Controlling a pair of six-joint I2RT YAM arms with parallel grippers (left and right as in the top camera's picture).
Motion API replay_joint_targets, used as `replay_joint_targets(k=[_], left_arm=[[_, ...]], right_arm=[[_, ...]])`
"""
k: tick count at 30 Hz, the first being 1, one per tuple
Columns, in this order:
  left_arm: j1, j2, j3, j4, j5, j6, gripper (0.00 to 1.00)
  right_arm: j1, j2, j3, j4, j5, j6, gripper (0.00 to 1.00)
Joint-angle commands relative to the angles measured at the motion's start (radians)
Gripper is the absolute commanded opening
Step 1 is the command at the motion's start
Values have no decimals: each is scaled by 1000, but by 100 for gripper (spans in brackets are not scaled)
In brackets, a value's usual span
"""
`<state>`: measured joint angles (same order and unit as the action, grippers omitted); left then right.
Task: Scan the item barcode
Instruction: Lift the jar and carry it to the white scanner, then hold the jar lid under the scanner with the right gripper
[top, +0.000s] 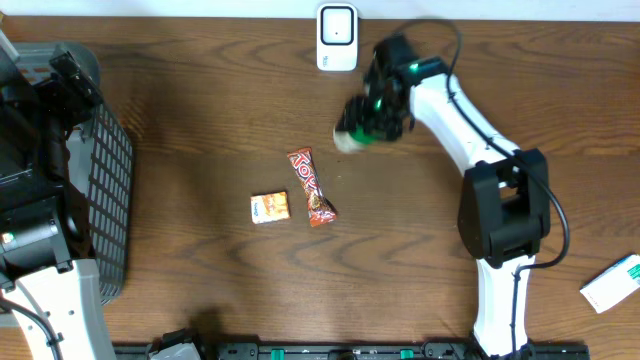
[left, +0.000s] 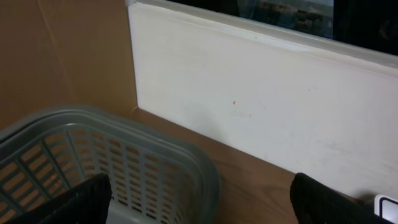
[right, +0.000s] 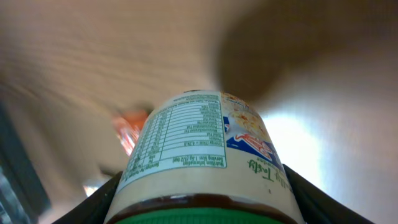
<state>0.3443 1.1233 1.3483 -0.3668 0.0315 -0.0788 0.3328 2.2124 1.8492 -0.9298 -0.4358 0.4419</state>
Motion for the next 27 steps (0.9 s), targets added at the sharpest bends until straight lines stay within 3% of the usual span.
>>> replay_joint_targets(k=[1, 8, 14, 22, 27], left_arm=[[-3, 0, 4, 1, 10, -9, 91], [-3, 0, 4, 1, 10, -9, 91], [-3, 0, 4, 1, 10, -9, 91], [-3, 0, 4, 1, 10, -9, 91], [-3, 0, 4, 1, 10, -9, 91]], right_arm=[[-24, -11, 72, 144, 42, -47, 60], [-9, 9, 72, 478, 208, -48, 63], [9, 75, 72, 771, 239, -160, 68], [8, 181, 72, 986, 381, -159, 69], [1, 189, 74, 1030, 381, -159, 65]])
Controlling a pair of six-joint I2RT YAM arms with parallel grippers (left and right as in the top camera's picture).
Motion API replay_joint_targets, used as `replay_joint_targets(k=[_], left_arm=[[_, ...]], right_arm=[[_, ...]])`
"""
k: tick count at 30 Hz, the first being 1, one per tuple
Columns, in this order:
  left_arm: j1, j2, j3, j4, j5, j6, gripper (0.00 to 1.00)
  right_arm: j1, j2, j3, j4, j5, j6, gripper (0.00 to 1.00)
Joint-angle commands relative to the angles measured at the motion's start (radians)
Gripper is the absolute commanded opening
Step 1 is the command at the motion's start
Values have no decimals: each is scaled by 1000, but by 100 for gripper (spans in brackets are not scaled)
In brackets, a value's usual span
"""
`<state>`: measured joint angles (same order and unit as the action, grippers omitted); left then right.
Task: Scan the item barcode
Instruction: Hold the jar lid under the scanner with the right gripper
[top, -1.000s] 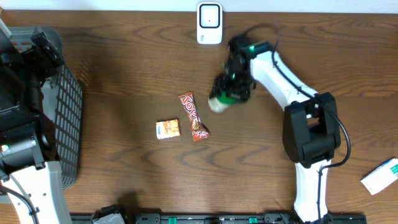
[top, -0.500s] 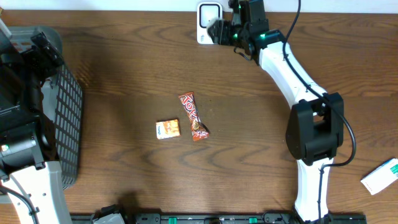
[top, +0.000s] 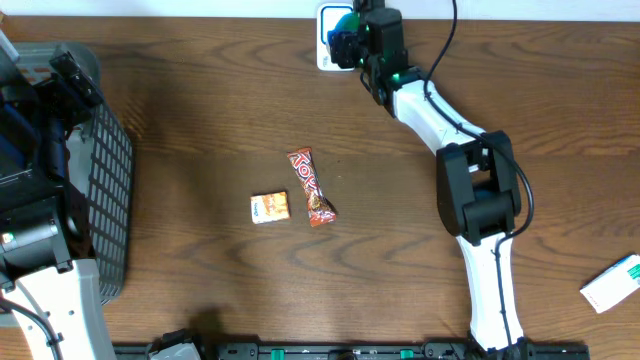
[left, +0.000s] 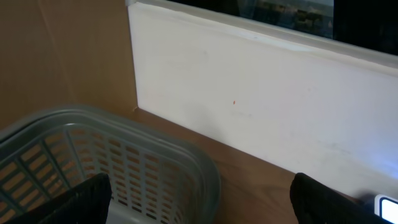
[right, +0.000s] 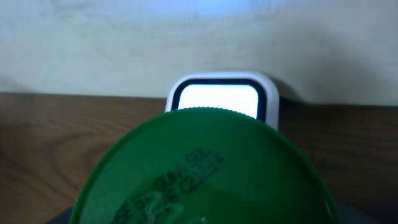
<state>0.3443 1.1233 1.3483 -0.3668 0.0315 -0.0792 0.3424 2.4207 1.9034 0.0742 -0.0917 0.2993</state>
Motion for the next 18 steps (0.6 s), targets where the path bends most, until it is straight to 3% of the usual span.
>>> replay_joint_targets(k=[1, 9, 18], left_arm=[[-3, 0, 4, 1, 10, -8, 91], [-3, 0, 4, 1, 10, -8, 91], [-3, 0, 4, 1, 10, -8, 91]], right_arm=[[-9, -19, 28, 36, 37, -17, 65], [-9, -19, 53, 78, 38, -16, 64], [-8, -17, 53, 277, 43, -17, 65]])
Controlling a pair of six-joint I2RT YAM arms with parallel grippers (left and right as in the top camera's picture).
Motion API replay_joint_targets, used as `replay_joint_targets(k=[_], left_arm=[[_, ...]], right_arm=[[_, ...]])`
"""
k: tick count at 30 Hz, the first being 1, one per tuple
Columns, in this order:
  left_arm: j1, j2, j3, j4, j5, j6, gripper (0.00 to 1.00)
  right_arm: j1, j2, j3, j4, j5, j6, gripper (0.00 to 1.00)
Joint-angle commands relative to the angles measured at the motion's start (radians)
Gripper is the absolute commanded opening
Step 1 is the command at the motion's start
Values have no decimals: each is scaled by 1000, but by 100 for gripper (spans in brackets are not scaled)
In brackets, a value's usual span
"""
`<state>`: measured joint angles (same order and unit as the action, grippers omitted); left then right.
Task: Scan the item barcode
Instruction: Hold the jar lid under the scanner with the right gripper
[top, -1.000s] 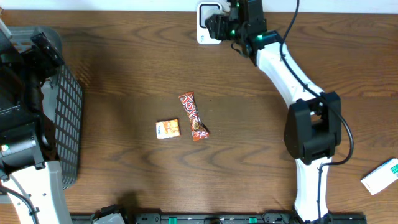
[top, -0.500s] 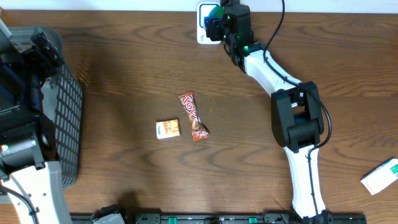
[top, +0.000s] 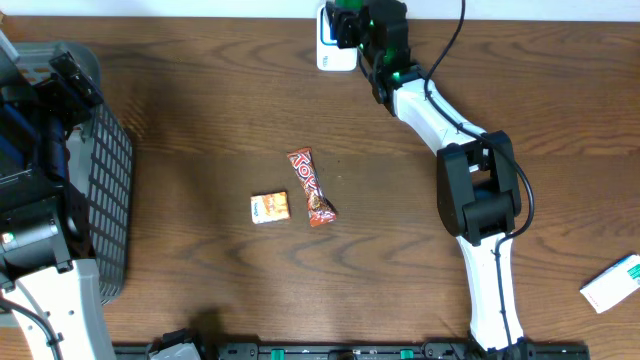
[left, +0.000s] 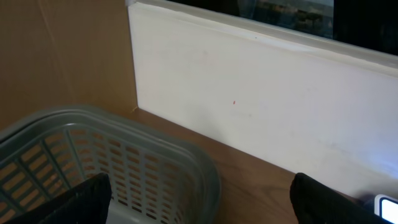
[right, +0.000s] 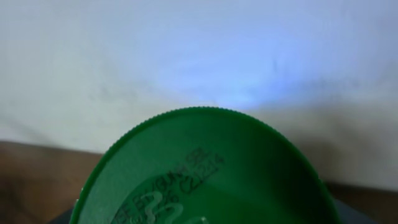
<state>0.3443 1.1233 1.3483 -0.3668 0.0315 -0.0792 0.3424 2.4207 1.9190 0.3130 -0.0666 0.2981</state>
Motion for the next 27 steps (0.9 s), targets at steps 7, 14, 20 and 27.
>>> replay_joint_targets(k=[7, 14, 20, 27], left_arm=[[-3, 0, 4, 1, 10, -8, 91], [-3, 0, 4, 1, 10, -8, 91], [-3, 0, 4, 1, 10, -8, 91], [-3, 0, 4, 1, 10, -8, 91]], right_arm=[[3, 20, 37, 190, 44, -54, 63], [21, 103, 37, 421, 93, -94, 53], [41, 167, 37, 482, 111, -94, 51], [43, 179, 37, 507, 114, -95, 50]])
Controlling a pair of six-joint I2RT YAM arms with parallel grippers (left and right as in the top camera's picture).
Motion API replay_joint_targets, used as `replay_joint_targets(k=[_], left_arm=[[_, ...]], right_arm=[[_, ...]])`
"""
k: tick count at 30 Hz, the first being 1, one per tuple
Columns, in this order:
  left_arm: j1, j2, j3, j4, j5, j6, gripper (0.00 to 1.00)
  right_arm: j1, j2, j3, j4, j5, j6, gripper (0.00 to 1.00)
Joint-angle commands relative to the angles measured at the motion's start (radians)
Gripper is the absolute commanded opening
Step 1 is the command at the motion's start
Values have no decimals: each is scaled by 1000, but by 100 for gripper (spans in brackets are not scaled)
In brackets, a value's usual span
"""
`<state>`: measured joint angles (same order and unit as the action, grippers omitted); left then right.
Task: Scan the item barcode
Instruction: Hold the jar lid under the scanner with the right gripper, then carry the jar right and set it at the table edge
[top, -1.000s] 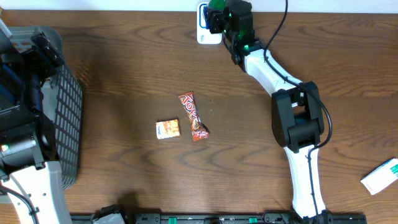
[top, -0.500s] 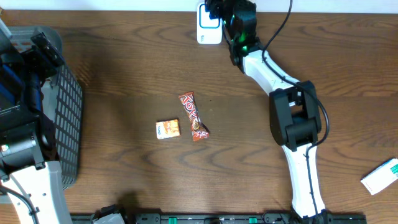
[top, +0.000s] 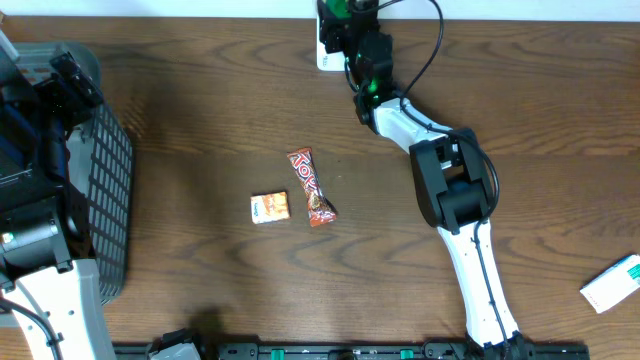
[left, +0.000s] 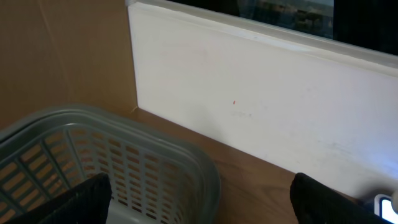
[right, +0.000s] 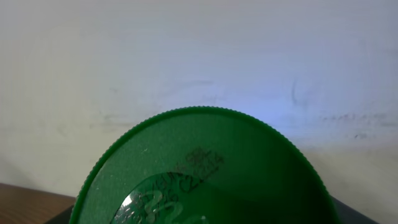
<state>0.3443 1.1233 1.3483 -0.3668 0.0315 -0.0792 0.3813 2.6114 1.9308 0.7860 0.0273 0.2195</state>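
My right gripper (top: 347, 20) is at the table's far edge, shut on a jar with a green lid (right: 202, 168). That lid fills the lower half of the right wrist view and hides the fingers and the jar's label. Behind it is only the white wall, lit with a bluish glow. In the overhead view the jar (top: 341, 9) hangs over the white barcode scanner (top: 326, 57), covering most of it. My left gripper (left: 202, 208) stands open above the basket at the far left, holding nothing.
A grey plastic basket (top: 108, 200) stands at the left edge, its rim (left: 155, 146) under my left gripper. A red candy bar (top: 311, 187) and a small orange packet (top: 269, 207) lie mid-table. A white and green box (top: 612, 283) lies at the right edge.
My right gripper with the jar has moved slightly left and further toward the wall, over the scanner. Less table shows beneath the lid in the wrist view. The left arm has not moved.
At first my right gripper held the jar over the table just right of the scanner, label in view. Then the jar was at the scanner, lid facing its lit window. After that it sat nearer the wall, and now it is further left over the scanner.
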Motion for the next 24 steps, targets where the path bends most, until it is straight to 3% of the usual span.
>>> replay_joint_targets(k=[1, 9, 13, 19, 24], left_arm=[[-3, 0, 4, 1, 10, -8, 91], [-3, 0, 4, 1, 10, -8, 91], [-3, 0, 3, 1, 9, -8, 91], [-3, 0, 4, 1, 10, -8, 91], [-3, 0, 4, 1, 10, -8, 91]], right_arm=[[4, -11, 26, 38, 20, -16, 50], [6, -31, 25, 4, -31, -19, 54], [8, -100, 26, -104, -44, -25, 50], [10, -293, 25, -403, -43, -132, 47], [5, -487, 25, -756, 22, -182, 46]])
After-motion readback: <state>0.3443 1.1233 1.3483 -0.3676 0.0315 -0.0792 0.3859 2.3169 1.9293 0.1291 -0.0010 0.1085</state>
